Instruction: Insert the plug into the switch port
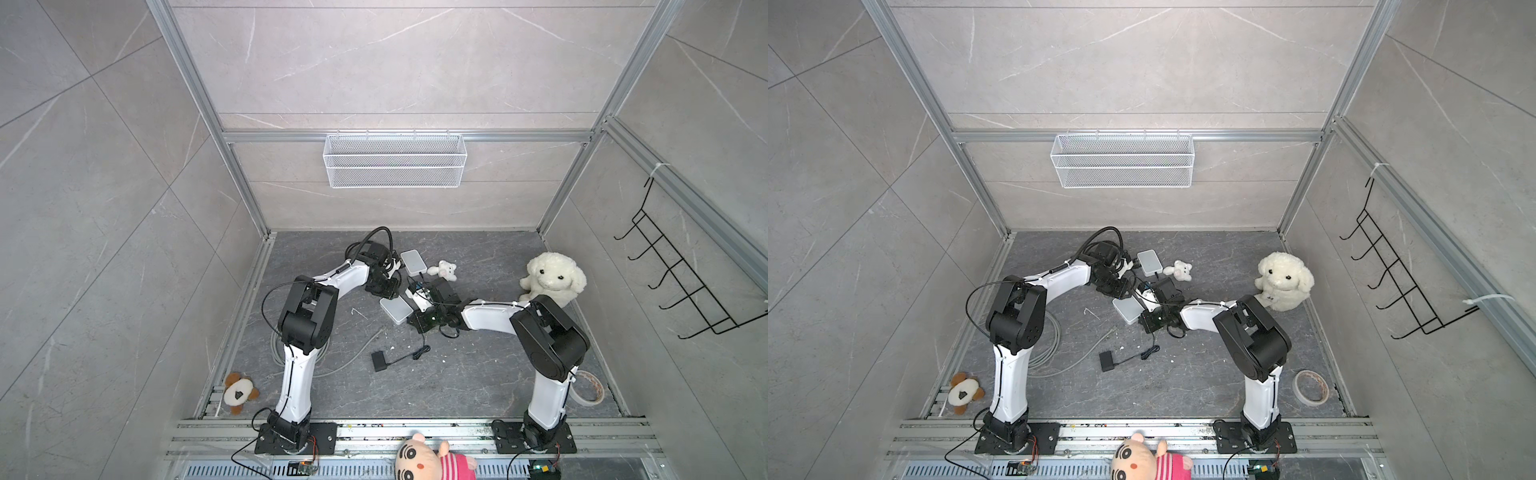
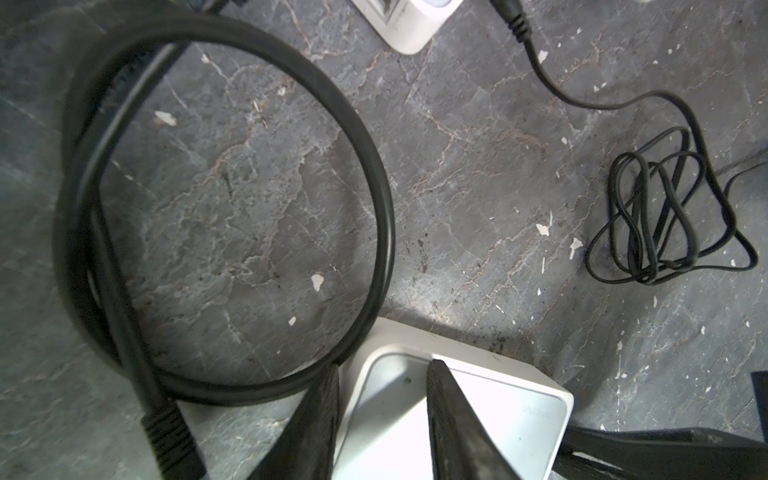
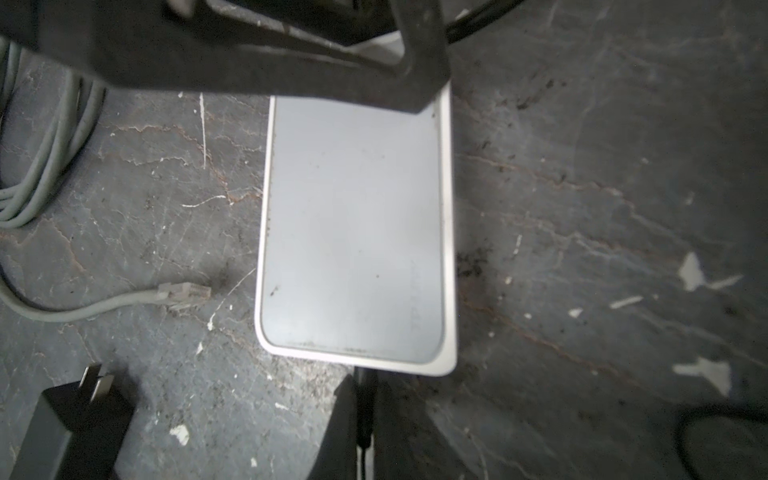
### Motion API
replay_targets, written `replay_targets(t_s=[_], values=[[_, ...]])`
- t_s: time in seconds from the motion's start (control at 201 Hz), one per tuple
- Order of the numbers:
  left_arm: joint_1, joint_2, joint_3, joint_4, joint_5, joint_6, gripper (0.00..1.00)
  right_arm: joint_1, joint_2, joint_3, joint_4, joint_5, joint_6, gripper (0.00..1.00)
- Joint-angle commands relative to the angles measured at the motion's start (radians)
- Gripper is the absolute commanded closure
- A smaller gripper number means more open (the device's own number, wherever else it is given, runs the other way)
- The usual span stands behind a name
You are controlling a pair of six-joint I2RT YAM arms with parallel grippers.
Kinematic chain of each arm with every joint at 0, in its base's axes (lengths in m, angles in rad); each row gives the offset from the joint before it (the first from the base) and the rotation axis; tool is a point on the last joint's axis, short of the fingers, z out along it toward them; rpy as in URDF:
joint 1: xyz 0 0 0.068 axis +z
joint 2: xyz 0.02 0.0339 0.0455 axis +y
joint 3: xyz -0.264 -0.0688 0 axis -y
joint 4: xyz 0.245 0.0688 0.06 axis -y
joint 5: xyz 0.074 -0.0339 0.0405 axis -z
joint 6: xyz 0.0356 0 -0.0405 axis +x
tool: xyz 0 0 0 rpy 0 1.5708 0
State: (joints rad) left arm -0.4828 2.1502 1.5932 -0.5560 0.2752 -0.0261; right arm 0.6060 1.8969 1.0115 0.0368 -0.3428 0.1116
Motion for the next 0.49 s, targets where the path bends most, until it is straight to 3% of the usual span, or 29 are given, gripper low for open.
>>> replay_targets(t_s=[0.0,0.488], values=[[-0.033,0.085,-0.07,-0.172,-0.005,0.033,0.63,-0.005,0.027,0.081,0.099,0.017,-0.02,0.97],[-0.076,0.102,-0.135,-0.215,0.138,0.108,0.66,-0.013,0.055,0.257,0.084,0.036,-0.026,0.96]])
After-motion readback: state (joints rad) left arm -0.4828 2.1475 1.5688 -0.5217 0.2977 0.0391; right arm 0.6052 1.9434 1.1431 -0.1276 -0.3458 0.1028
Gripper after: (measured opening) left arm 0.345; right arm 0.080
